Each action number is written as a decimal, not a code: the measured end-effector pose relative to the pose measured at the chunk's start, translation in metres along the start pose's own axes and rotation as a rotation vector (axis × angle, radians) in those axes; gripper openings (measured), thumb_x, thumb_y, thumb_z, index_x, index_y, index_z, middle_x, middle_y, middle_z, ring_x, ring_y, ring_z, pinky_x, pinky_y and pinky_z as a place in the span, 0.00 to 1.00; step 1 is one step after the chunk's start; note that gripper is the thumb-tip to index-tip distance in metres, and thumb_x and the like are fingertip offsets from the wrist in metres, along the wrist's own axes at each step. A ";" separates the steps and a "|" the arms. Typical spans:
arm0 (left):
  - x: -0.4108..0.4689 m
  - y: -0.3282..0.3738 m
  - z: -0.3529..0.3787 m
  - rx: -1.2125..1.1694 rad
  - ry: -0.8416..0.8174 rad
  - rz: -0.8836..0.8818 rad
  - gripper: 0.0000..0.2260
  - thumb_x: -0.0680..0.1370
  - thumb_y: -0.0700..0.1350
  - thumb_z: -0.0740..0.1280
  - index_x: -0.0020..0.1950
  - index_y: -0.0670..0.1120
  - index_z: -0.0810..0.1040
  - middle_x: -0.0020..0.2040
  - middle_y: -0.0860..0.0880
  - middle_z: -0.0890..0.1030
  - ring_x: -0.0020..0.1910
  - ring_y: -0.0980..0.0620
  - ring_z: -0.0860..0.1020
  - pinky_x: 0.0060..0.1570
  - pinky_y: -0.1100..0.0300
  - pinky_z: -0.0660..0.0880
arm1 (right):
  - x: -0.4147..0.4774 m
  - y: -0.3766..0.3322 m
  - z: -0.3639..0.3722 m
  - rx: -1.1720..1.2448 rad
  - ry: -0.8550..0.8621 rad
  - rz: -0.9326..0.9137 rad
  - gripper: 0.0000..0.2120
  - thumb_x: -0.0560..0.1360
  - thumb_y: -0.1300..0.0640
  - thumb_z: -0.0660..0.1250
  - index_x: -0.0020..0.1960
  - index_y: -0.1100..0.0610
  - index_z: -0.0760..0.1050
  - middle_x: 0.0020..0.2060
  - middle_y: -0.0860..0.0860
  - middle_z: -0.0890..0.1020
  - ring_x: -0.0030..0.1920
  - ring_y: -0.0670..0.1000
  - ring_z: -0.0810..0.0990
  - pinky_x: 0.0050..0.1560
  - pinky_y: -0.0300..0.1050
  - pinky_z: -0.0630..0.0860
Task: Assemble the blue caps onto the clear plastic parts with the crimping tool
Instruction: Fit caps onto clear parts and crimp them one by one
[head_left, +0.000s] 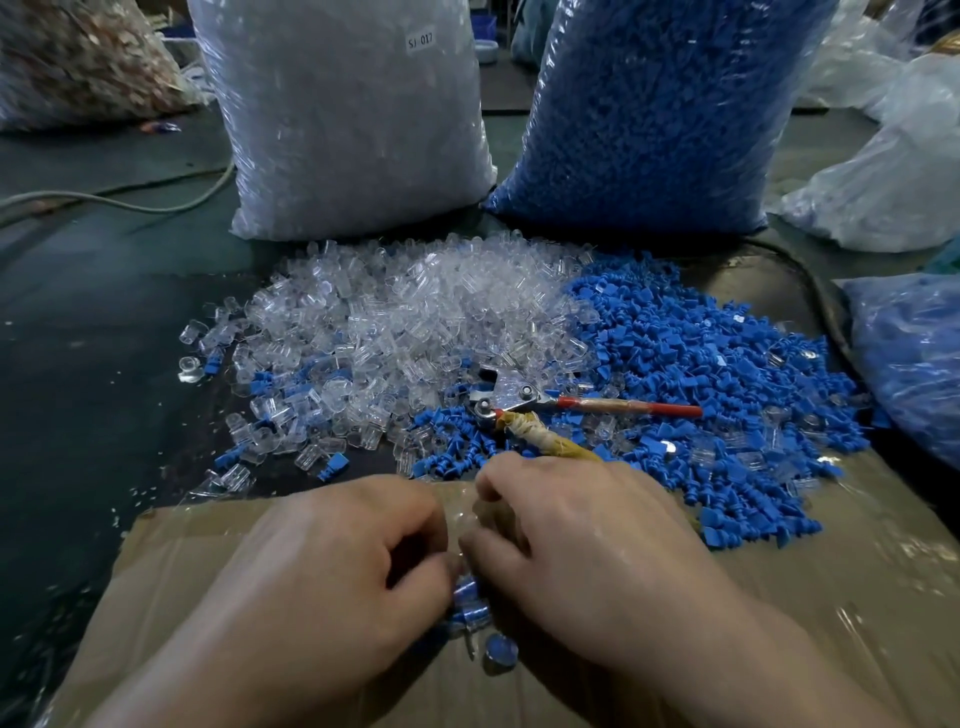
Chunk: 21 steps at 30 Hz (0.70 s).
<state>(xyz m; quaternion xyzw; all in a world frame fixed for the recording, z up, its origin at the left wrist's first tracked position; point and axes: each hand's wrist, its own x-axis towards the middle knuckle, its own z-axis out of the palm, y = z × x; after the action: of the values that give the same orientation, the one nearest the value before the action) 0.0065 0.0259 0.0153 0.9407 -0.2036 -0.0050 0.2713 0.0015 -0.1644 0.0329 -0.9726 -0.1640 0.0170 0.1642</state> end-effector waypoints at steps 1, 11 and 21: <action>0.000 0.000 0.001 0.010 -0.014 0.011 0.12 0.67 0.65 0.61 0.42 0.60 0.76 0.39 0.62 0.78 0.35 0.60 0.78 0.31 0.57 0.77 | 0.000 -0.001 0.001 -0.017 -0.025 -0.020 0.12 0.76 0.37 0.56 0.45 0.46 0.65 0.40 0.44 0.75 0.40 0.49 0.74 0.37 0.48 0.68; 0.009 -0.008 0.004 0.337 0.178 -0.293 0.35 0.64 0.80 0.44 0.64 0.66 0.68 0.46 0.64 0.71 0.44 0.61 0.72 0.41 0.60 0.73 | 0.004 0.004 -0.003 -0.009 -0.099 0.012 0.11 0.76 0.37 0.59 0.50 0.43 0.65 0.42 0.42 0.75 0.38 0.44 0.72 0.36 0.47 0.70; 0.015 -0.003 0.009 0.177 0.091 -0.132 0.15 0.74 0.61 0.61 0.55 0.60 0.81 0.48 0.62 0.77 0.47 0.58 0.77 0.46 0.57 0.76 | 0.019 0.002 0.016 -0.072 0.061 -0.033 0.13 0.79 0.39 0.54 0.56 0.45 0.67 0.44 0.45 0.71 0.38 0.51 0.70 0.35 0.48 0.67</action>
<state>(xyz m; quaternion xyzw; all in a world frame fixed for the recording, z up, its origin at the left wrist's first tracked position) 0.0201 0.0179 0.0078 0.9716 -0.1281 0.0377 0.1952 0.0187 -0.1553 0.0171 -0.9751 -0.1753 -0.0215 0.1341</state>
